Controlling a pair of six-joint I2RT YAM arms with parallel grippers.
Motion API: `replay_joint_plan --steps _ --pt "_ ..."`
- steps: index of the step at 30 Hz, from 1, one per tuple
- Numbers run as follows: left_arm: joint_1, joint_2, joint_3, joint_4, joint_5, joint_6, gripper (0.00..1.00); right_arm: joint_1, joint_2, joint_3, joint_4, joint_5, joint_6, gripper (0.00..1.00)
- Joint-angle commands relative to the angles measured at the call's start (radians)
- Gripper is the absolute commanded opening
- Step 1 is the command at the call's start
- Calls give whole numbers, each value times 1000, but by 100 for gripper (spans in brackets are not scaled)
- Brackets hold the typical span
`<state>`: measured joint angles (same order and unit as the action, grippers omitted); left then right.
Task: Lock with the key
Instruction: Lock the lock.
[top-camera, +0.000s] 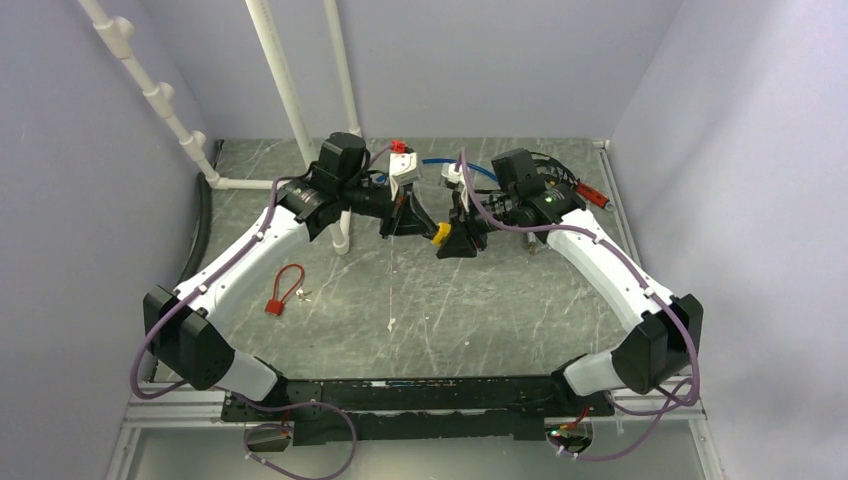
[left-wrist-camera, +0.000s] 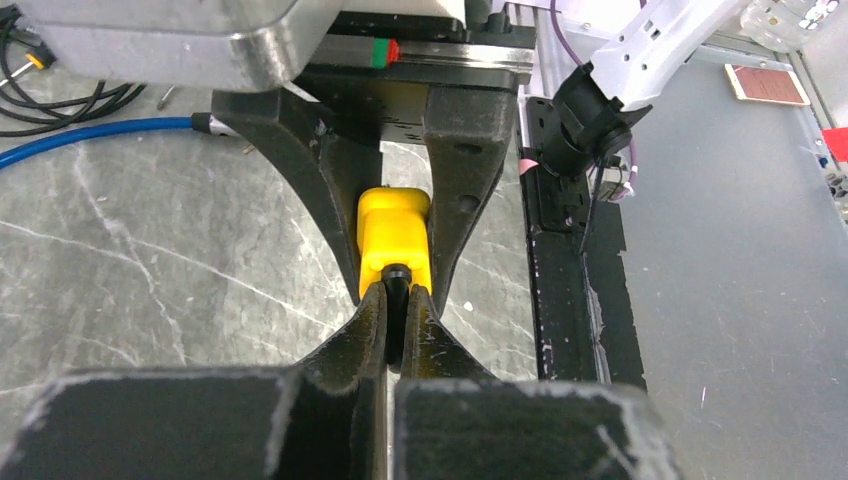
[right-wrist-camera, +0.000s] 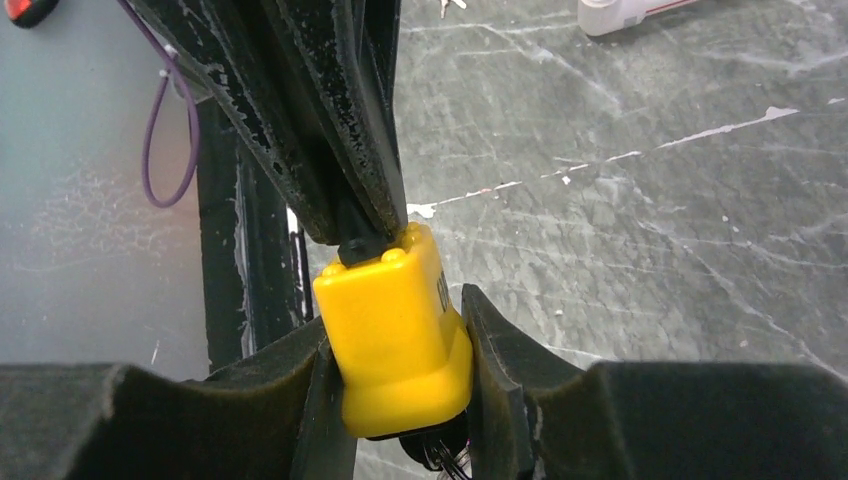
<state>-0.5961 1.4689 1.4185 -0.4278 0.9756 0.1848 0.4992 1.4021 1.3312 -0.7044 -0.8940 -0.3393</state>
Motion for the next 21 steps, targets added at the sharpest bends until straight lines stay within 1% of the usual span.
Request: replay_joint_plan --steps 1,6,11,14,17,21 --pt "-99 76 -66 14 200 -28 0 94 -3 168 408 -185 -76 0" --pt "-109 71 -104 69 198 -48 0 96 19 206 410 -198 -75 0" --pt "-125 69 -147 150 163 -111 0 96 30 213 452 -194 -42 0" --pt "-140 63 -164 160 147 -108 0 94 30 213 490 -196 -18 0" --pt "-143 61 -175 175 152 -123 0 93 30 218 520 -198 -10 0" --pt "-151 62 -199 247 171 -166 0 92 34 224 565 -207 -9 0"
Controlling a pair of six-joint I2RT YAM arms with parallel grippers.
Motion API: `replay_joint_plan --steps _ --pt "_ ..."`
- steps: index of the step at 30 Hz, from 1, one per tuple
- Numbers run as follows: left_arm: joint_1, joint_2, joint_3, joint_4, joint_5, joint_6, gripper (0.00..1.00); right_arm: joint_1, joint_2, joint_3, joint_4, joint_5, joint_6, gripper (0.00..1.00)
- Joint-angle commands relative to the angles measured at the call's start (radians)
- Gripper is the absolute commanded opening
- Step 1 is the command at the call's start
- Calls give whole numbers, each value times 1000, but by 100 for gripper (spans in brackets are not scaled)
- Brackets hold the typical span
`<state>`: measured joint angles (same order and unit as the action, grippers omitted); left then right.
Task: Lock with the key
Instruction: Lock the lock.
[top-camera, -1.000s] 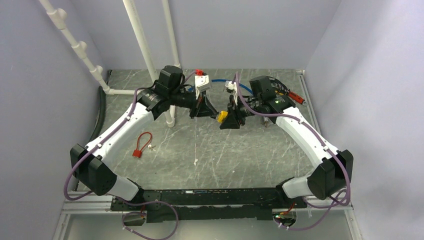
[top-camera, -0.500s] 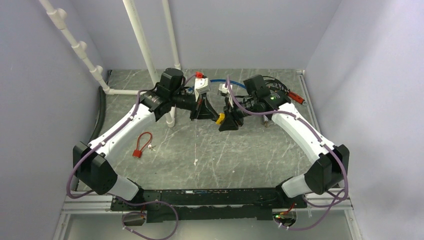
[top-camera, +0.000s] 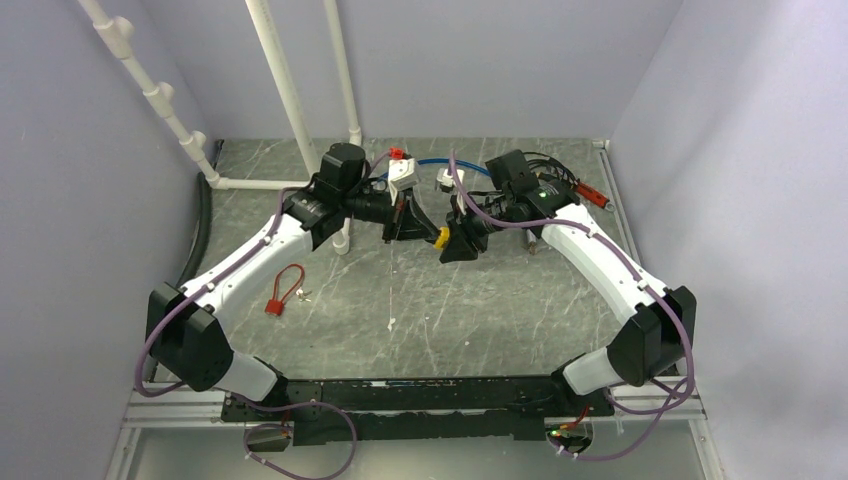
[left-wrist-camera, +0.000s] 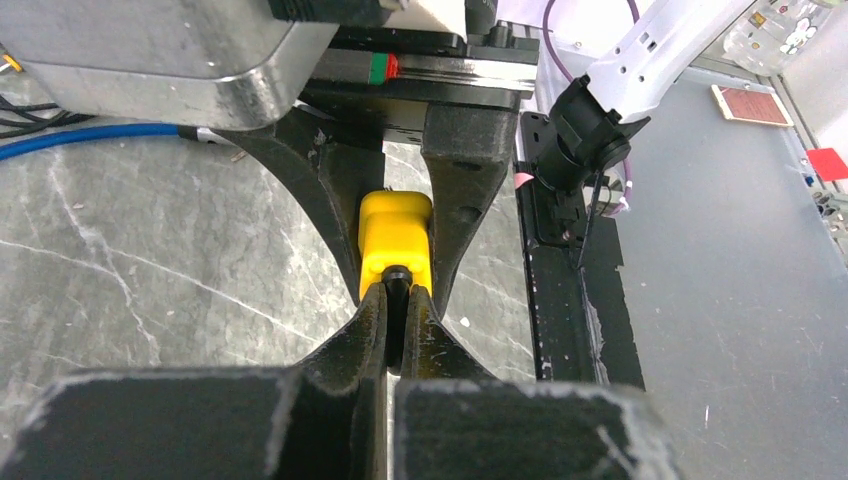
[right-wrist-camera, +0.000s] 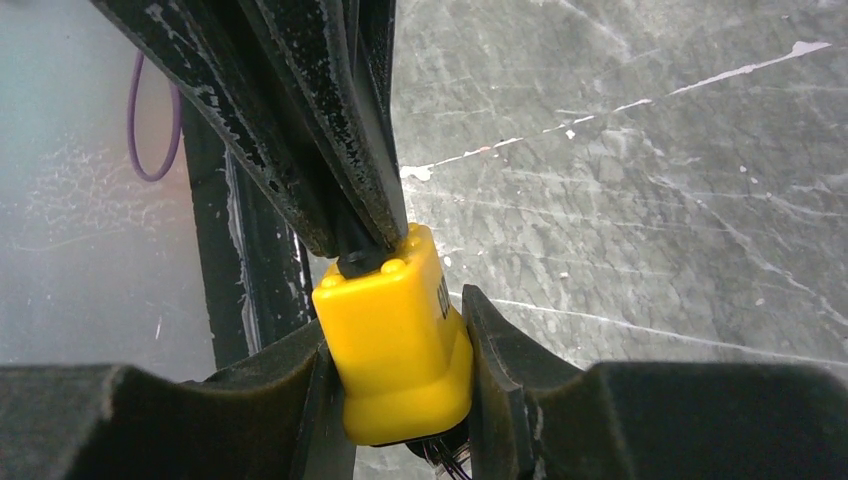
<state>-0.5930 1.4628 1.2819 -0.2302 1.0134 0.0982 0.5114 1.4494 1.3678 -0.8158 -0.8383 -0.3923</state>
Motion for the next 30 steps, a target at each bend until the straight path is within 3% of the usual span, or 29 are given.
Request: replay_joint_plan --steps 1,6,9,17,22,24,26,30 --pt "-161 70 -67 64 137 -84 0 81 -14 185 683 -266 37 0" --pt "-185 76 -75 96 149 -91 0 81 -13 175 723 -285 24 0" --pt "-179 65 -61 49 131 -73 0 74 -20 181 656 -295 -22 0" --pt "-42 -20 -3 -89 79 18 0 -51 -158 -10 450 -278 -78 0" --pt "-10 -43 42 -157 71 71 0 -123 -228 -123 319 -259 -101 48" --pt "1 -43 59 -139 79 46 0 -142 -251 -156 267 -244 -114 62" --pt "6 -34 86 -150 86 45 0 -159 -277 -178 213 -233 -137 70" --pt "9 -29 114 -168 102 52 0 -192 -335 -216 133 -217 -161 72"
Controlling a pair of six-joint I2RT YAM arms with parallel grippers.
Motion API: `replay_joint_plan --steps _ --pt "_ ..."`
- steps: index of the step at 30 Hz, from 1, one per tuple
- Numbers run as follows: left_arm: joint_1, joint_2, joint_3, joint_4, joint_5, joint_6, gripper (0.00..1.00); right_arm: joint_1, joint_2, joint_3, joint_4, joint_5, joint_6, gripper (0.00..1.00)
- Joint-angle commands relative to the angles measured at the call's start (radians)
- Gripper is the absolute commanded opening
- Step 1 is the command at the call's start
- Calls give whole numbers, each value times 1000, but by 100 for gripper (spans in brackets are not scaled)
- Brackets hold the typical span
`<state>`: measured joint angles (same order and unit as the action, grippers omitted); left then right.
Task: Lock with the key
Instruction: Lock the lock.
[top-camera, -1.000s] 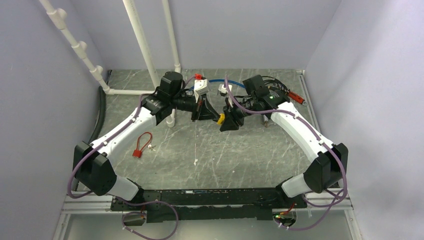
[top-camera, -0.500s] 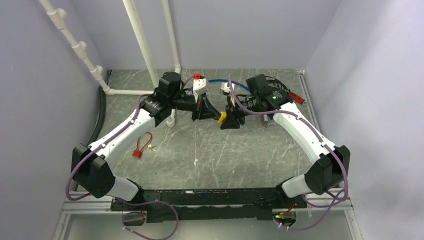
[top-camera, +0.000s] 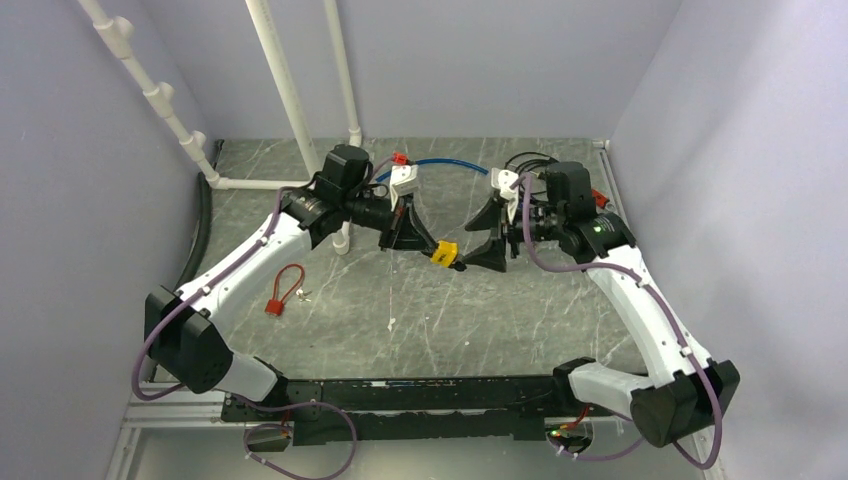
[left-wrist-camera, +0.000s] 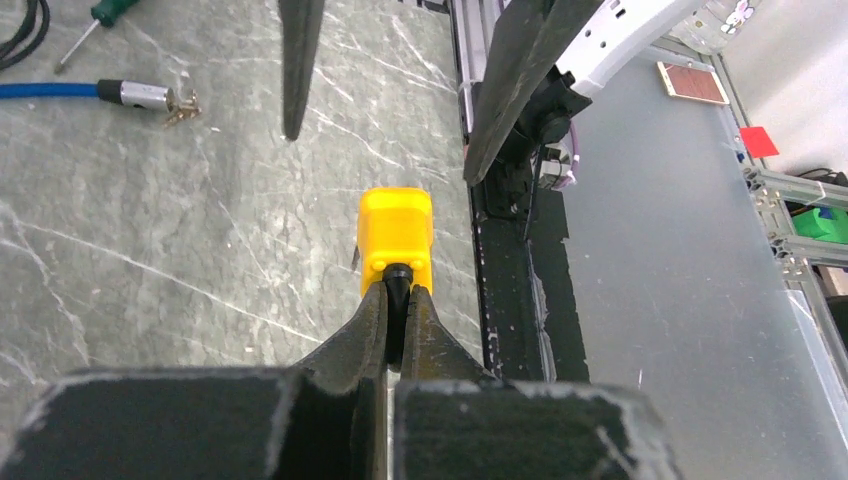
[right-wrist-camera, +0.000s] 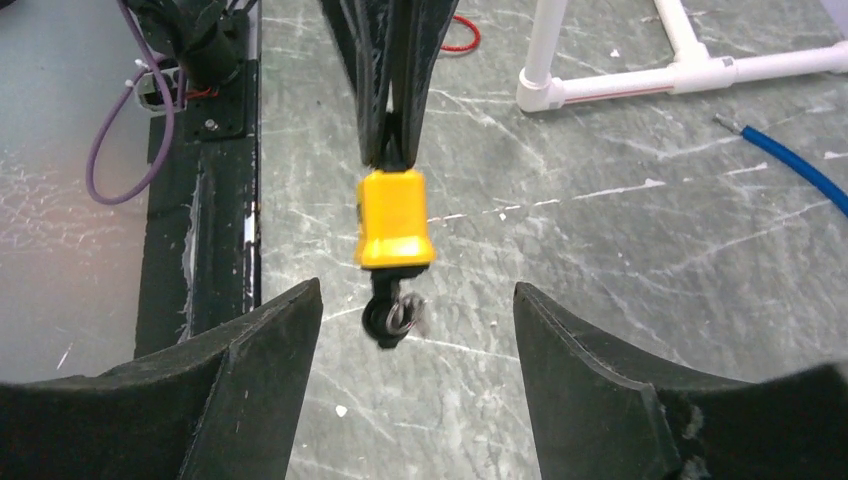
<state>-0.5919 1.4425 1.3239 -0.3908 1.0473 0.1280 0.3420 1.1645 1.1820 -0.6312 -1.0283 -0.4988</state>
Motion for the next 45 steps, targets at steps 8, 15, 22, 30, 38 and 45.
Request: replay_joint_plan --steps 8,15,22,30,38,45 --pt "8 3 103 -43 112 54 0 -40 -68 -33 -83 -63 -10 66" --pt "7 6 106 -20 108 52 0 -38 -55 -56 -15 -84 34 50" --pt "5 7 100 2 96 38 0 -32 -41 -78 40 -94 67 42" --pt "1 7 92 9 81 19 0 -13 -23 -82 54 -90 65 25" --pt "1 5 88 7 72 14 0 -9 -20 -88 5 -76 13 1" --pt "16 -15 69 -44 58 57 0 -13 -40 -84 -46 -40 -15 0"
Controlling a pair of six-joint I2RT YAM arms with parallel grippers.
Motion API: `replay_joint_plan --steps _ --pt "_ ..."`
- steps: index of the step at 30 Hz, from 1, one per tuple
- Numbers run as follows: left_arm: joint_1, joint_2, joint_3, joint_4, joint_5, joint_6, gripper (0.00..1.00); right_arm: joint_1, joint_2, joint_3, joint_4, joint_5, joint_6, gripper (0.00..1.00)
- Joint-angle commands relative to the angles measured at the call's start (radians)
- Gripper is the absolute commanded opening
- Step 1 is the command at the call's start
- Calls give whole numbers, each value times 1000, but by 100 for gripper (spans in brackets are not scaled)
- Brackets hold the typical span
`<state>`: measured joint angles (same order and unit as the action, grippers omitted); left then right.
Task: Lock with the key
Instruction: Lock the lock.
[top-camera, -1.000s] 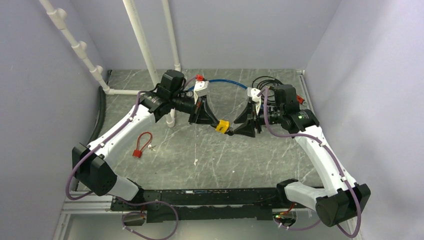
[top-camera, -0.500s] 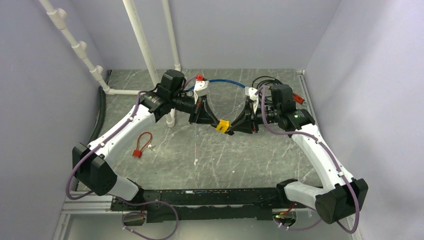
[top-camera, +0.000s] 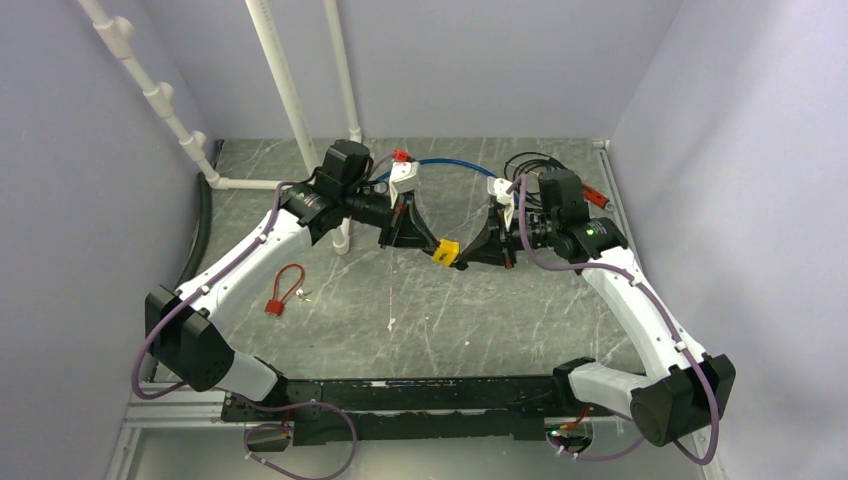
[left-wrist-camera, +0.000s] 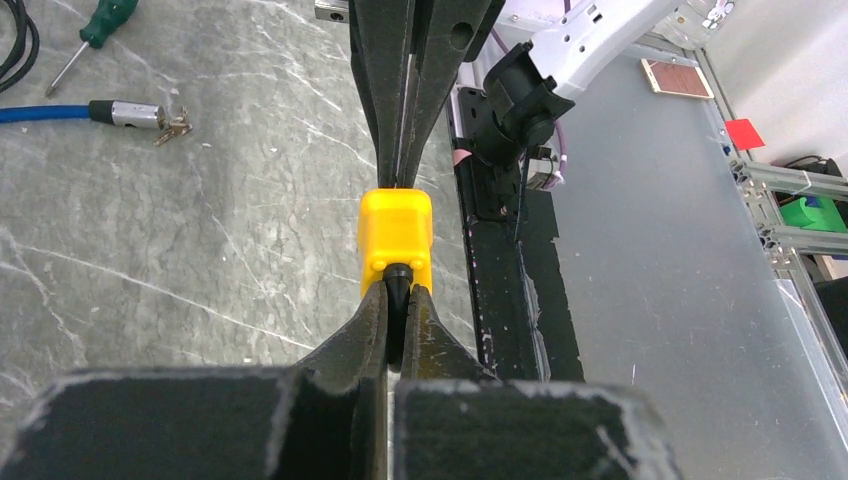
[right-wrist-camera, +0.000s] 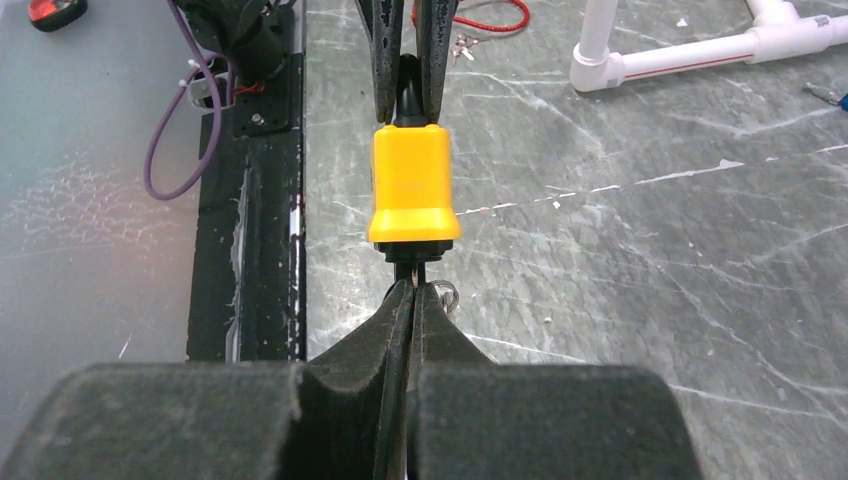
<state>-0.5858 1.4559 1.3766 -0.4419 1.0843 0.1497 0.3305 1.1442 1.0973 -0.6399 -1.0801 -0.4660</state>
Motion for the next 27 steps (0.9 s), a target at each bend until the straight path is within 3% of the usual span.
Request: replay_joint_plan --steps 1,17,27 --pt "17 -31 12 9 19 33 0 -5 -24 -2 -50 15 -53 0" --pt "73 -45 4 -25 31 51 0 -78 -46 -31 -166 16 -113 0" --pt "83 -71 14 -227 -12 208 0 -72 -37 -120 71 52 80 0"
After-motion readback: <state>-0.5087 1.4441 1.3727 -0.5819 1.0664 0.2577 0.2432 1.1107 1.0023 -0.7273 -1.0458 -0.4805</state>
